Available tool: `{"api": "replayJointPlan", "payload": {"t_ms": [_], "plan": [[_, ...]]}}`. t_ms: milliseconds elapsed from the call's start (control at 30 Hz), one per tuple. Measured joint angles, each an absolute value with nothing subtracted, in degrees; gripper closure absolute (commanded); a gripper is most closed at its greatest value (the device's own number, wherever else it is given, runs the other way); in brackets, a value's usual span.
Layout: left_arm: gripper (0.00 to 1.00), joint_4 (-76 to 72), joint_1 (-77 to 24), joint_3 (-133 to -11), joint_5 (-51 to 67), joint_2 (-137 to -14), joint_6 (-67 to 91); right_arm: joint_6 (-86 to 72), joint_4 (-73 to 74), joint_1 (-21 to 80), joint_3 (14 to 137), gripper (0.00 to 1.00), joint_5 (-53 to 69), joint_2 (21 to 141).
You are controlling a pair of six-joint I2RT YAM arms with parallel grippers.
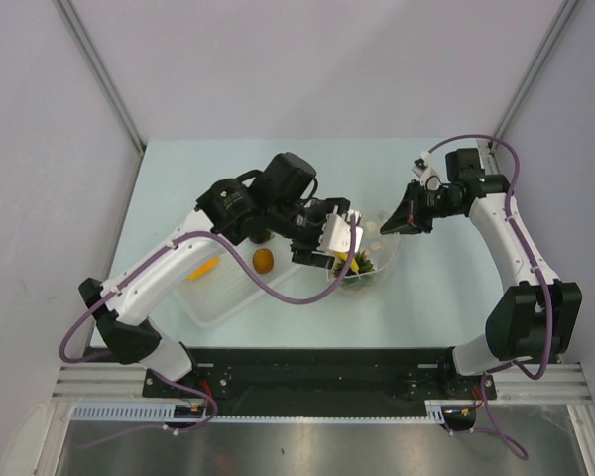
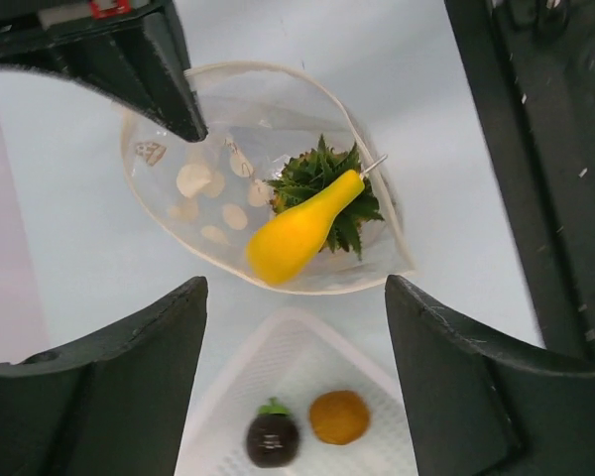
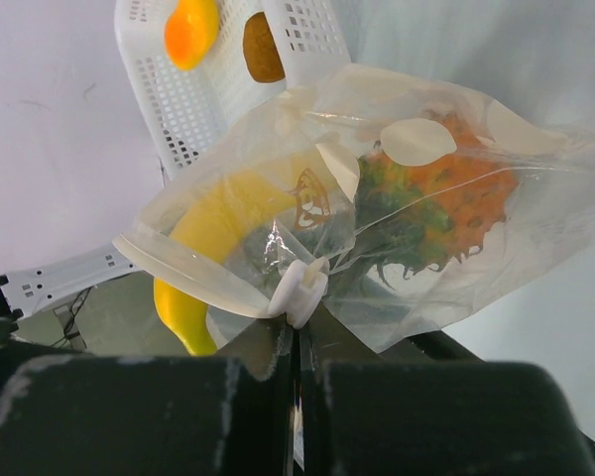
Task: Place the food in the zip-top bag and seal the zipper
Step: Adjust the fake fruit in the zipper food storage bag.
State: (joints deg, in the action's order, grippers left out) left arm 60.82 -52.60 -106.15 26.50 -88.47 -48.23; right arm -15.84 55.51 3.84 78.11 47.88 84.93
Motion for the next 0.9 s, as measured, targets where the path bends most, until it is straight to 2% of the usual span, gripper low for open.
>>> {"api": "replayJointPlan", "payload": {"t_ms": [233, 633, 733, 833, 900], "plan": [[0.28, 61.2, -53.7, -103.6, 26.4, -90.1, -65.6, -15.3, 55.4, 4.5, 78.2, 1.00, 47.4, 84.9], [0.33, 63.3, -54.4, -103.7, 25.0, -96.5, -77.9, -14.7, 55.4, 5.0, 78.3, 1.00, 46.8, 84.6], [0.37, 63.6, -54.7, -103.7, 24.2, -98.4, -79.3, -14.5, 55.4, 5.4, 78.6, 1.00, 46.6, 84.6], [0.46, 64.2, -55.1, -104.2, 23.4, -100.3, -80.4, -14.3, 55.4, 5.7, 79.0, 1.00, 46.3, 84.6], [0.56, 65.1, -55.4, -104.7, 22.6, -101.3, -81.3, -14.3, 55.4, 5.8, 79.2, 1.00, 46.1, 84.6]]}}
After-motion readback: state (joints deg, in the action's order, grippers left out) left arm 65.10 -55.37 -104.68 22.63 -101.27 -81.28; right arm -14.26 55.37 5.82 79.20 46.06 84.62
